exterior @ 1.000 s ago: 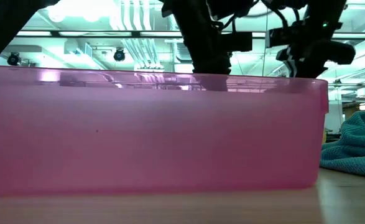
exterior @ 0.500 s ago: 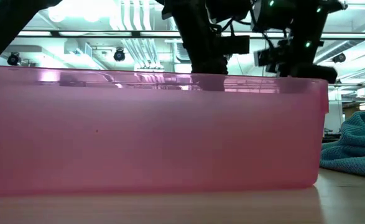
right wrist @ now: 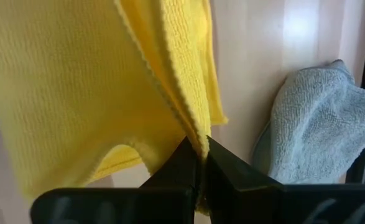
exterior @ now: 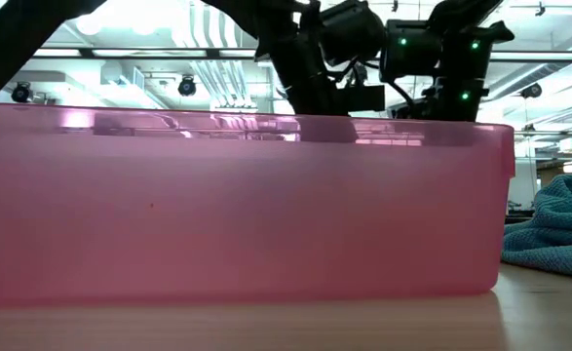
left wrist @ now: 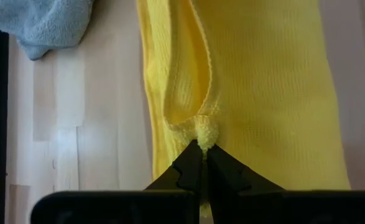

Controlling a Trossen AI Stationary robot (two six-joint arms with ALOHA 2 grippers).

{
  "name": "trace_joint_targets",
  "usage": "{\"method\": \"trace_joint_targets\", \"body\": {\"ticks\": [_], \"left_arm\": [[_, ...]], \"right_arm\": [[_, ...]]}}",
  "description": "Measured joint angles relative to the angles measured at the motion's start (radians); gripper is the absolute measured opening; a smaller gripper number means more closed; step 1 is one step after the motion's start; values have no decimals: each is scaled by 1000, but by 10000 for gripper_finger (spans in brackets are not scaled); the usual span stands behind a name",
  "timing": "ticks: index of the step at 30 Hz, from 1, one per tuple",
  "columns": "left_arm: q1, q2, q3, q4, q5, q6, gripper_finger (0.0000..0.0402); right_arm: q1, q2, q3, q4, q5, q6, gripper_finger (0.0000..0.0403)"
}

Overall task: Fold microfiber towels
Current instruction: Fold the yellow microfiber cloth

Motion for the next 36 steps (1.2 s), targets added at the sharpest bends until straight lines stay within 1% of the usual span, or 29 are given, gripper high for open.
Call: {"method": "trace_joint_targets", "body": {"ticks": [4, 7, 11, 15, 18, 20, 23, 30, 33, 34, 36], "left_arm": [[8, 0, -14, 14, 0, -3, 0], [12, 0, -16, 25, 0, -3, 7], [16, 0, -16, 30, 0, -4, 43], [19, 0, -16, 37, -4, -23, 90], [20, 0, -16, 39, -87, -29, 118], [20, 0, -16, 36, -150, -29, 132], [19, 0, -11, 16, -181, -29, 145], [18, -3, -9, -12, -181, -29, 151], [15, -23, -10, -24, -179, -29, 151], [13, -36, -9, -28, -167, -29, 151], [11, -61, -15, -43, -101, -28, 151]], "right_arm": [[-13, 3, -1, 15, 0, -10, 15], [-21, 3, -2, 20, 0, -13, 35], [-34, 2, -2, 24, 4, -8, 75], [-44, -3, -2, 25, 80, -2, 111], [-54, -13, -2, 29, 110, -10, 126], [-63, -22, -1, 29, 118, -25, 128], [-77, -39, 2, 38, 120, -32, 130], [-89, -46, 2, 34, 116, -54, 125], [-89, -46, 2, 34, 114, -67, 122], [-89, -46, 2, 36, 112, -73, 121], [-89, -46, 2, 49, 101, -76, 122]]}}
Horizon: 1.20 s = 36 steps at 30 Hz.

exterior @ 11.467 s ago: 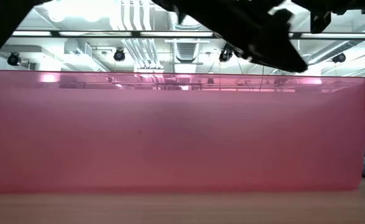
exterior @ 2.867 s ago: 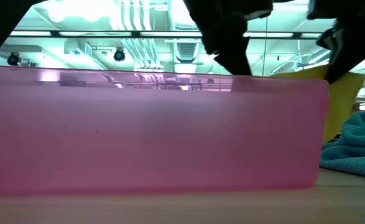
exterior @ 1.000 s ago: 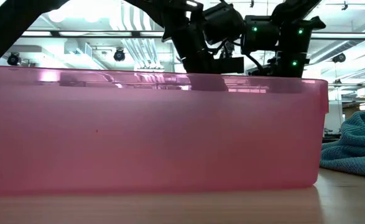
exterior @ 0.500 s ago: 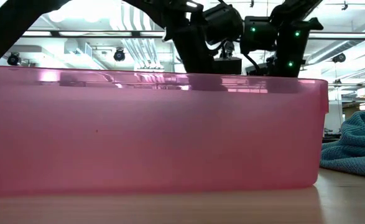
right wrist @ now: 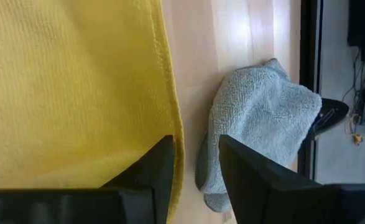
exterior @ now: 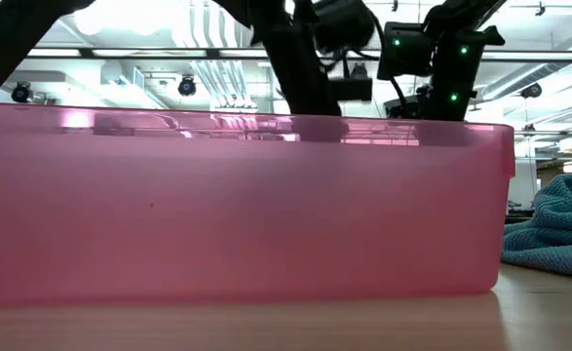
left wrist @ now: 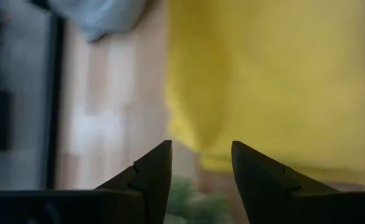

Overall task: Fold microfiber towels
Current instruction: Fold the yellow microfiber cloth

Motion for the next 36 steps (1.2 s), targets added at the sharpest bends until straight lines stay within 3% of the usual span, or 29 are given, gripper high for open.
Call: {"method": "trace_joint_targets", "body": {"ticks": [4, 8, 13, 18, 21, 27, 36], "left_arm": [[-8, -15, -6, 2, 193, -2, 145], [-22, -14, -7, 14, 206, -2, 135], [-33, -14, -20, 26, 206, -12, 130], [-35, -13, -44, 78, 206, -51, 129], [-35, -13, -73, 96, 206, -55, 129], [-40, -13, -84, 111, 206, -80, 129], [-45, -17, -83, 39, 206, -312, 129]], "right_arm": [[1, 2, 0, 14, -4, 10, 139], [-3, 6, -1, 41, 20, 11, 170], [-4, 5, -2, 33, 178, -6, 201], [-3, -25, 0, 14, 187, -13, 206], [1, -66, 0, 12, 148, 22, 197], [41, -167, -19, 48, -95, 166, 158], [175, -257, -161, 180, -92, 344, 91]]}}
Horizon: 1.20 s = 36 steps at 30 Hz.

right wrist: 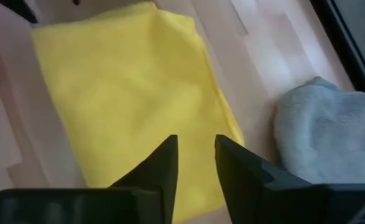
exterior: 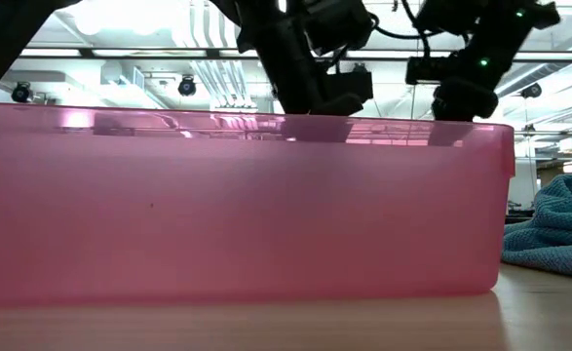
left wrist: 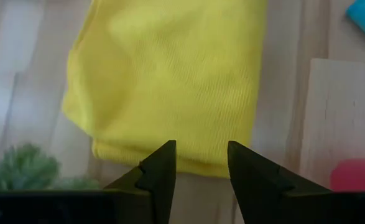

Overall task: Fold microfiber towels
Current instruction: Fold the yellow microfiber cloth

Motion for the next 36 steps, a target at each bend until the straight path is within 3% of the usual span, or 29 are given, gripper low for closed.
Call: {"method": "trace_joint_targets", "body": {"ticks": [8, 17, 27, 31, 36], "left_arm": [[-12, 5, 0, -14, 1, -130, 129], [-14, 6, -1, -16, -23, -106, 129], [-52, -157, -5, -309, -20, 28, 129], [-74, -233, -48, -317, -4, 54, 129], [-102, -306, -138, -328, 66, 35, 129]], "right_arm": [[33, -41, -90, 262, 26, -54, 66], [32, -49, -106, 312, 30, -89, 68], [-3, -45, -135, 317, 76, -89, 52], [-11, -39, -137, 327, 23, -89, 44], [-9, -11, -150, 439, -133, -84, 60]]}}
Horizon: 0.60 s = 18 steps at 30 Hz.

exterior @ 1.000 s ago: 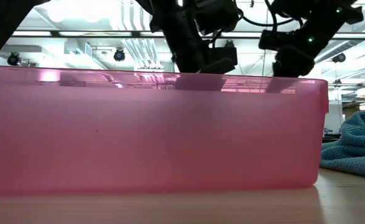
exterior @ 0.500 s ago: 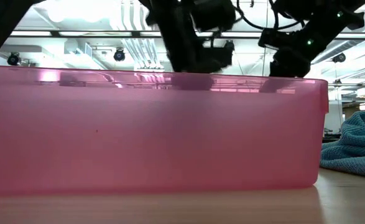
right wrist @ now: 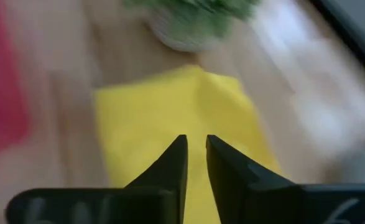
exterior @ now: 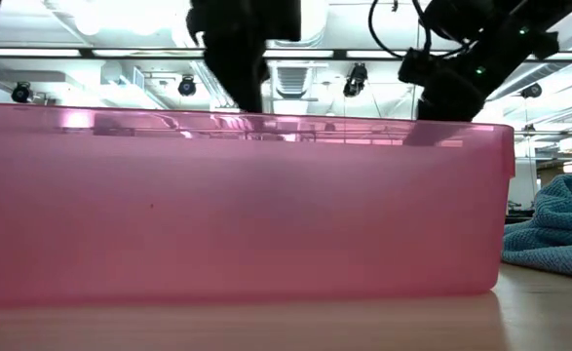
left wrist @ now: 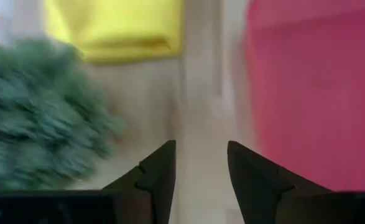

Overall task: Fold microfiber towels
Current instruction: Fold the yellow microfiber cloth

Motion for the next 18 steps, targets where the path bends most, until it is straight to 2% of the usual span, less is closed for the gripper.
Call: {"method": "trace_joint_targets", "body": {"ticks": [4, 7, 9, 11, 14, 18], "left_arm": [[-36, -62, -47, -69, 140, -175, 129], [-89, -103, -83, -96, 198, -354, 129], [-136, -130, -104, -88, 194, -459, 129], [-191, -158, -122, -81, 171, -499, 129], [-260, -198, -148, -72, 145, -482, 129], [-292, -236, -157, -69, 65, -456, 129]], "right_arm": [[0, 73, -5, 167, -49, -7, 101], [-17, 143, 9, 250, -10, 137, 131], [-27, 196, 59, 237, -14, 276, 146], [-27, 243, 127, 178, -53, 311, 155], [-8, 316, 246, 55, -59, 341, 158], [20, 413, 376, -79, -26, 394, 149]]}}
